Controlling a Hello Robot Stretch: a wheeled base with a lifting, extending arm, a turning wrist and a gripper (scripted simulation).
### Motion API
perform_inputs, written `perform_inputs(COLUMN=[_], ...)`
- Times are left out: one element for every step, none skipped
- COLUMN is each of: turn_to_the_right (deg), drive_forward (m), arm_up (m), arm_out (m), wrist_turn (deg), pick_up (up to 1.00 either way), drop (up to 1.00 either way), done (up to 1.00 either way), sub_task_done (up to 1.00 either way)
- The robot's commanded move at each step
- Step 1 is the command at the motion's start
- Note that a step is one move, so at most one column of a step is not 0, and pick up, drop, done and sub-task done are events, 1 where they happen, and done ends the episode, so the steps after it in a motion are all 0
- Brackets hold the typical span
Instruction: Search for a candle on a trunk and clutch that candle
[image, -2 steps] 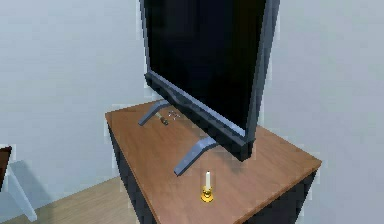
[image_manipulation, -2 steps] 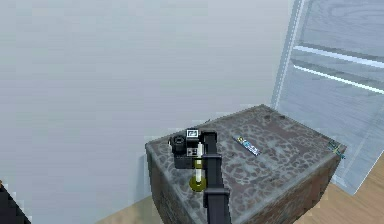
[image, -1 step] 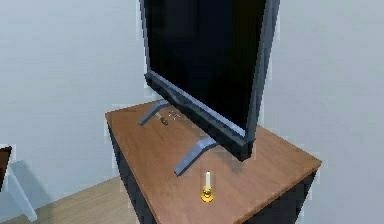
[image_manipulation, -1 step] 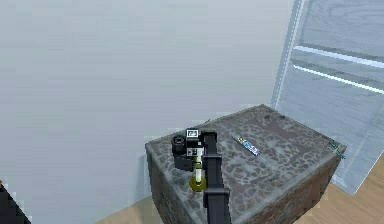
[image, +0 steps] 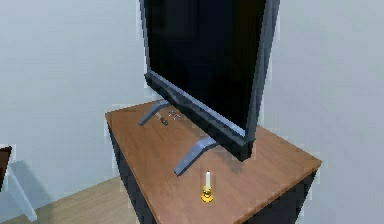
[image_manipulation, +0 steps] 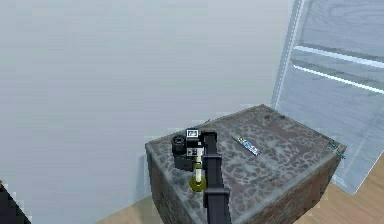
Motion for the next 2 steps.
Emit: perform_inputs(turn_to_the_right=[0.0, 0.0], drive_forward=[0.0, 0.0], arm_up=[0.1, 0.0], arm_out=[0.0, 0.0], wrist_turn=[0.0, 0.0], pick_up=[0.0, 0.0], drop=[0.0, 0.0], done=[0.0, 1.0], sub_task_done=[0.0, 0.0])
